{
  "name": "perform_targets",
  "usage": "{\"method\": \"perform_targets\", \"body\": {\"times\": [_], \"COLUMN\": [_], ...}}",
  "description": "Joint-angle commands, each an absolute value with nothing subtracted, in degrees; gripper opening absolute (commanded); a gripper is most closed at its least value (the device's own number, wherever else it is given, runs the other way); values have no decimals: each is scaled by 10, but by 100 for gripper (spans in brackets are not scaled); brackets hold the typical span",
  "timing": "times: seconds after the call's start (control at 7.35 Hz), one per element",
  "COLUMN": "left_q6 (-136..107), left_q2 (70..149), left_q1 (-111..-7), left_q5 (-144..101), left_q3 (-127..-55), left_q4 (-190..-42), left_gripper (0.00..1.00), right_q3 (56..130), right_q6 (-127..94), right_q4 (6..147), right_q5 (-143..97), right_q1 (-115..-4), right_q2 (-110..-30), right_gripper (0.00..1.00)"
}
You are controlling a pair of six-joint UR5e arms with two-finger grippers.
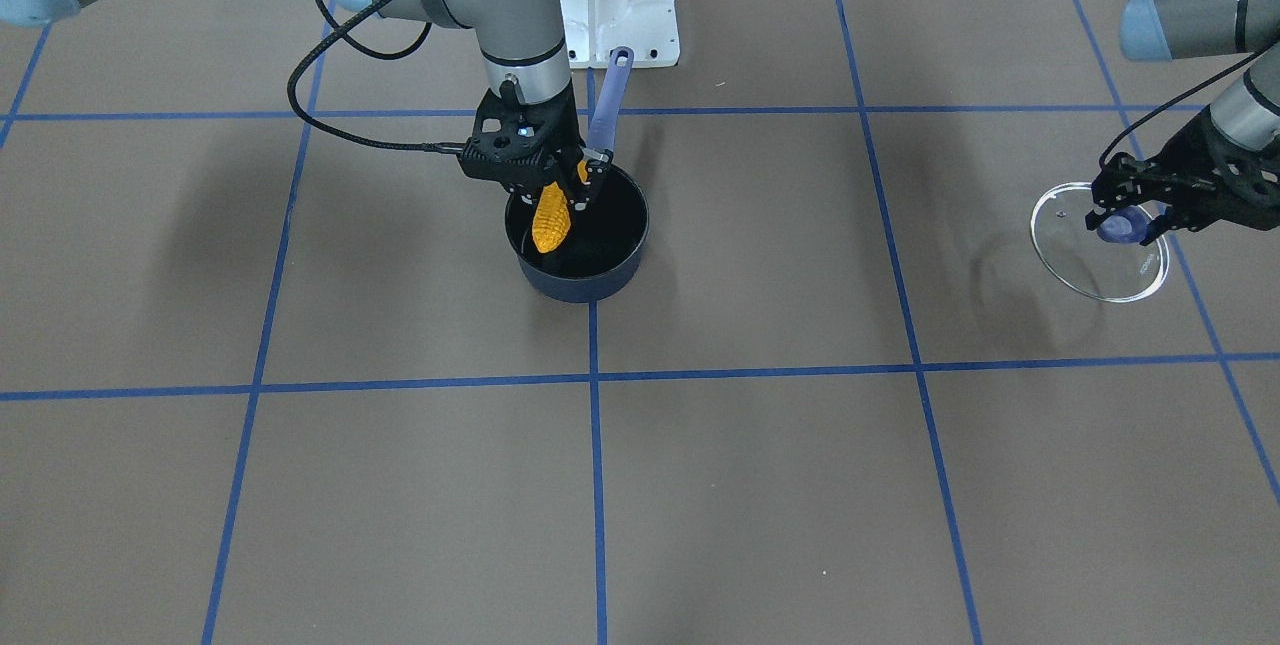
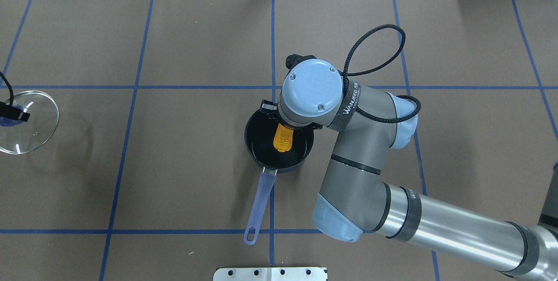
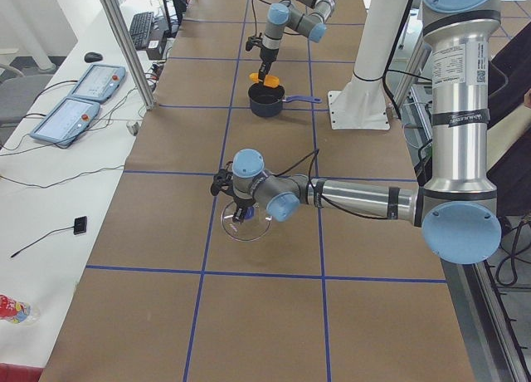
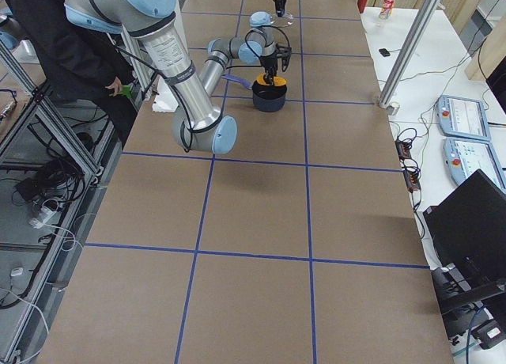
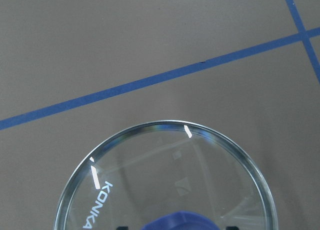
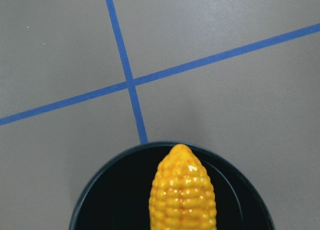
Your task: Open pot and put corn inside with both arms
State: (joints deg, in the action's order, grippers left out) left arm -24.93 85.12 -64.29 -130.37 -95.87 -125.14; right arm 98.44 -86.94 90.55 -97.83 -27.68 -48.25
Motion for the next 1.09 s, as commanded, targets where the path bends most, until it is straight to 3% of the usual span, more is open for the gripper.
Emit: {"method": "perform_targets", "body": {"times": [0.0, 0.95], "left_q6": [-250, -250], "left_q2": [858, 859], "left_q1": [-639, -637], "left_q5": [-1303, -1303], "left_q3": [-947, -941], "left_q4": [-1252, -1254], "left_gripper": [52, 54], "right_q3": [966, 953], "right_q6": [-868, -882], "right_q4": [888, 888], "right_q5": [-978, -943], "right_q1": [-278, -235], "right_q2": [-483, -480], "right_gripper": [7, 10]}}
